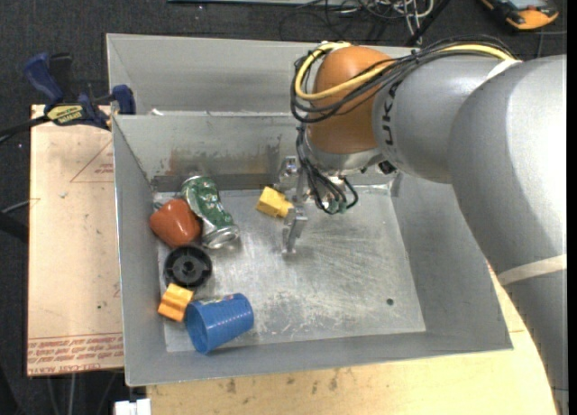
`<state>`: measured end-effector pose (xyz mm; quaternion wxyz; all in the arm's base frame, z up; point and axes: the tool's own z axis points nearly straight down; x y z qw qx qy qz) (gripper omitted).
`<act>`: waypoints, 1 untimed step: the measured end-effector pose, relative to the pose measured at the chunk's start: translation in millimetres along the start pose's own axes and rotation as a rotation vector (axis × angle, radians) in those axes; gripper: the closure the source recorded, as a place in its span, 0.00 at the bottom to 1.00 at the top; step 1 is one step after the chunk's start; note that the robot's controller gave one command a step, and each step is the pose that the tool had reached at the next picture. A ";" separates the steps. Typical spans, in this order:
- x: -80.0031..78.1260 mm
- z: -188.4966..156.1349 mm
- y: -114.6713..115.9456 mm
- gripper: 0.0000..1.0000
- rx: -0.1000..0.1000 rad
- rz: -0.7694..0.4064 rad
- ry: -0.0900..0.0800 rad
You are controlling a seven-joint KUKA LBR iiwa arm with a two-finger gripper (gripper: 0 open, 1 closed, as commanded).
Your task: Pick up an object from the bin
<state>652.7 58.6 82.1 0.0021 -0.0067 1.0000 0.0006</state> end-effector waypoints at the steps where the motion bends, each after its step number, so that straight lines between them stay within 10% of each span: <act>1: -4.2 7.0 -0.6 1.00 -0.001 0.205 0.000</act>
Offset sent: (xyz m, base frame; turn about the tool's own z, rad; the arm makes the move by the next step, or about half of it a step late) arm 0.0000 0.0000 0.0000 0.0000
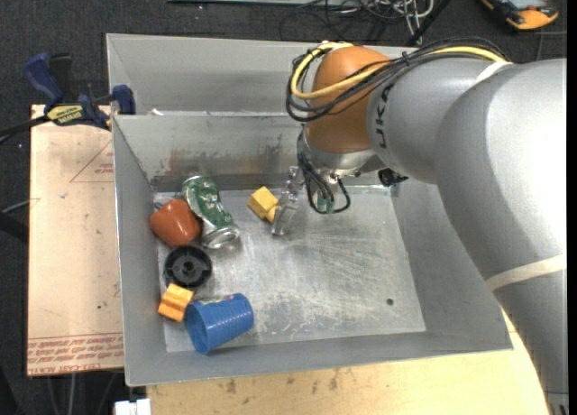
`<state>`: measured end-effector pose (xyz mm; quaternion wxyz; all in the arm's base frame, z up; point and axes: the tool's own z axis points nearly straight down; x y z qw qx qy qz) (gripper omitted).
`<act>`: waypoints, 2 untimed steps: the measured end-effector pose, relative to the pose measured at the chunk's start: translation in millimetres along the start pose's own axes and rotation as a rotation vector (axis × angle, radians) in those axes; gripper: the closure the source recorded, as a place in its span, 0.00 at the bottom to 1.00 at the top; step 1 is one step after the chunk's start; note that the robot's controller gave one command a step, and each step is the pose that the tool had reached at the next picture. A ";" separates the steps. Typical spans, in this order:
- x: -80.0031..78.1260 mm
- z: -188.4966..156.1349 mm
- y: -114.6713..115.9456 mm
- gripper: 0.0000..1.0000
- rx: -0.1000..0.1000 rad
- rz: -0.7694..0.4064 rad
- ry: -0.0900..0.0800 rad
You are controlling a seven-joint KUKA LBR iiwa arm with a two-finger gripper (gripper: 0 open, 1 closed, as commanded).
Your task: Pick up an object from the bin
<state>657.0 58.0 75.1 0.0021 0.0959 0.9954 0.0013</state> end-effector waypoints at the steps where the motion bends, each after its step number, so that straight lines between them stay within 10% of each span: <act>1: 0.0 0.0 0.0 1.00 0.000 -0.001 0.000; 2: 1.1 -2.8 -0.3 1.00 0.001 -0.001 0.001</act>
Offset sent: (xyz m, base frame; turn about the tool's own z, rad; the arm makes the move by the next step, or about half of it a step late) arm 0.0000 -0.0002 0.0843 0.0000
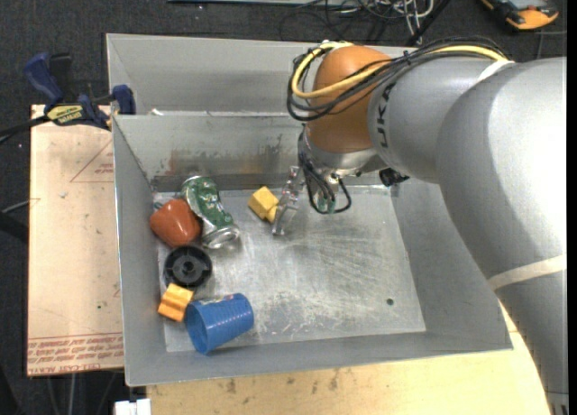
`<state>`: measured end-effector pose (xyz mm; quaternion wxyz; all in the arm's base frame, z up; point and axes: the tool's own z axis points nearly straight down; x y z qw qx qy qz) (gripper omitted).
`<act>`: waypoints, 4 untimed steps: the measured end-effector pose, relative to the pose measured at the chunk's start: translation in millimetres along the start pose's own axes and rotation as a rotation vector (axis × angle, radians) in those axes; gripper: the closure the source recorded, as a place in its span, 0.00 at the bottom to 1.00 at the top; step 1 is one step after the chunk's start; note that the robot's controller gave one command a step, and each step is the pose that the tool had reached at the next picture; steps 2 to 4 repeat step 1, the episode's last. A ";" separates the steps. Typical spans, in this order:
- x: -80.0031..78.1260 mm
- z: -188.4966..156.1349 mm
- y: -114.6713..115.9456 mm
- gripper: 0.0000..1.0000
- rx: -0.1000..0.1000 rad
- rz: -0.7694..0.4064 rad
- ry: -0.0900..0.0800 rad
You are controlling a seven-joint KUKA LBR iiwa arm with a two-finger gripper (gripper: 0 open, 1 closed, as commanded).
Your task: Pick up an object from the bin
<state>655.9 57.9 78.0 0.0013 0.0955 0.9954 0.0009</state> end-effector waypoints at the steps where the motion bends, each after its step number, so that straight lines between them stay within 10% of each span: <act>1: 1.9 -16.5 -0.6 1.00 0.002 -0.001 0.007; 4: 1.9 -16.5 -0.6 1.00 0.002 -0.001 0.007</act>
Offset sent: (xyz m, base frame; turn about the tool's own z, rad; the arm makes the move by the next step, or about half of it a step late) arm 0.0000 0.0000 0.0621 0.0000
